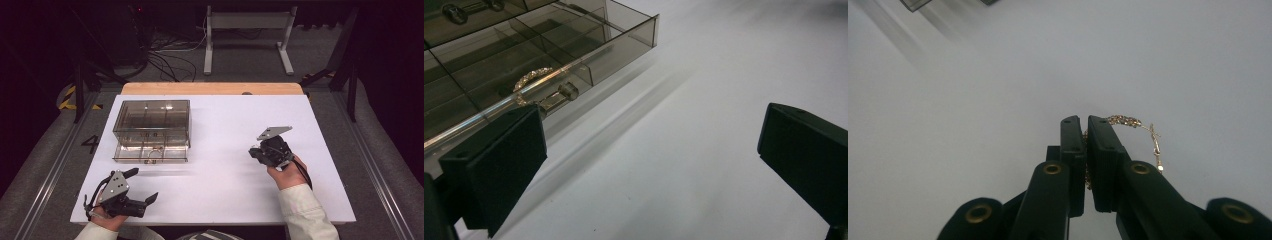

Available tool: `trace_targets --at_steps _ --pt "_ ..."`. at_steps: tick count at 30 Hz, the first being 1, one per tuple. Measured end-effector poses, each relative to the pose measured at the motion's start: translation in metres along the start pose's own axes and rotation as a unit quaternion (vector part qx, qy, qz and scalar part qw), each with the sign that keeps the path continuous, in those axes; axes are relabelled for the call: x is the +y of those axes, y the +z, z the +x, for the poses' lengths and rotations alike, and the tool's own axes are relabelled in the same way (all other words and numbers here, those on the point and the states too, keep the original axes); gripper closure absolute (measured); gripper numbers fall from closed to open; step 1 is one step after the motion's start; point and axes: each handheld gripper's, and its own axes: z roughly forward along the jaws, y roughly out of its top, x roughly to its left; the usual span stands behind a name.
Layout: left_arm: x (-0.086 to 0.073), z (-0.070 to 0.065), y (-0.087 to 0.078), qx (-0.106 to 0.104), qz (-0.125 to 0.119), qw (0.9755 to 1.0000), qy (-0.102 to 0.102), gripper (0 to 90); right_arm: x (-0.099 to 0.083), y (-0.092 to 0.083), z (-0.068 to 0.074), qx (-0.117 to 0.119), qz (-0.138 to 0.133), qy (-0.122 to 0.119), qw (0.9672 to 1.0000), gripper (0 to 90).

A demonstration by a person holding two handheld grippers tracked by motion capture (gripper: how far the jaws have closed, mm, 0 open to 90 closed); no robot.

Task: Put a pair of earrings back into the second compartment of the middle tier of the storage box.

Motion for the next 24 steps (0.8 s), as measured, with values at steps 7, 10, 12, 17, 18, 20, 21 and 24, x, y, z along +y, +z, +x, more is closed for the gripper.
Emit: trace_targets --at_steps 7,10,12,17,18,20,21,24 --pt "0.000 -0.001 0.000 -0.001 0.001 1.0000 0.000 0.2 0.012 0.002 0.007 0.015 -0.012 -0.013 0.9997 86.7" --pt "-0.001 0.000 -0.002 0.002 0.000 1.0000 -0.001 0.2 0.020 0.003 0.011 0.023 -0.016 -0.022 0.9994 86.7" --pt "-0.002 0.000 -0.003 0.003 0.000 1.0000 -0.003 0.2 0.026 0.004 0.014 0.030 -0.020 -0.028 0.9989 86.7" --pt "-0.003 0.000 -0.005 0.005 0.000 1.0000 -0.004 0.2 0.044 0.009 0.025 0.049 -0.028 -0.046 0.9974 86.7" --pt "-0.003 -0.001 -0.005 0.006 0.000 1.0000 -0.005 0.2 0.047 0.010 0.027 0.053 -0.029 -0.050 0.9969 86.7" --pt "-0.003 -0.001 -0.005 0.006 0.000 1.0000 -0.005 0.2 0.054 0.013 0.032 0.061 -0.031 -0.058 0.9959 86.7" --pt "-0.003 -0.001 -0.005 0.005 0.000 1.0000 -0.004 0.2 0.057 0.014 0.034 0.062 -0.031 -0.062 0.9956 86.7" --pt "-0.003 0.000 -0.005 0.004 0.000 1.0000 -0.004 0.2 0.065 0.017 0.040 0.068 -0.032 -0.070 0.9947 86.7"
